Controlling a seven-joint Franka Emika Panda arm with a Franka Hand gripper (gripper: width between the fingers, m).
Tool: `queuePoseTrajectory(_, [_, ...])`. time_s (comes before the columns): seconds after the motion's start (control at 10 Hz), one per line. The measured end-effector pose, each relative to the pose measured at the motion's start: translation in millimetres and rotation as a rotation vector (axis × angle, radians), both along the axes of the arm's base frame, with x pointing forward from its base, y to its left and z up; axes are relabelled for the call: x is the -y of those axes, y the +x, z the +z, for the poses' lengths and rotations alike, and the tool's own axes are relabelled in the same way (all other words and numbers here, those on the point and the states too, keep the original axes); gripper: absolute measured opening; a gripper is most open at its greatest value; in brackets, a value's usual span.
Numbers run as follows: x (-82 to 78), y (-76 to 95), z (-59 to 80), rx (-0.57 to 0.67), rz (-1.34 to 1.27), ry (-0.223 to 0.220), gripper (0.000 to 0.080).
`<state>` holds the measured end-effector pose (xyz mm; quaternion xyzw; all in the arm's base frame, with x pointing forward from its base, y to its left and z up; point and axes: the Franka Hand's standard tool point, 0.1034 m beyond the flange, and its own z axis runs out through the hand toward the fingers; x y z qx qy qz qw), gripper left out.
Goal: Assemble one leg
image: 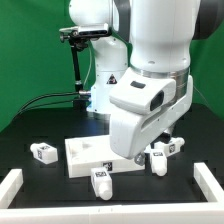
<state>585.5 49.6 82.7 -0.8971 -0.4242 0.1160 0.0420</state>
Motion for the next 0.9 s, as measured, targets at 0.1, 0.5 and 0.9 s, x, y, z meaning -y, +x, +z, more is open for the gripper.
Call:
queuePoseTrajectory(0.1, [0.0, 0.0, 0.0, 0.0, 0.0, 0.0, 0.065])
queuePoseTrajectory(0.5, [0.4, -0.7, -0.5, 0.0, -0.014, -0.002, 0.065])
queuePoseTrajectory(0.9, [51.4, -8.7, -10.4, -0.038, -0.162, 0.007, 0.065])
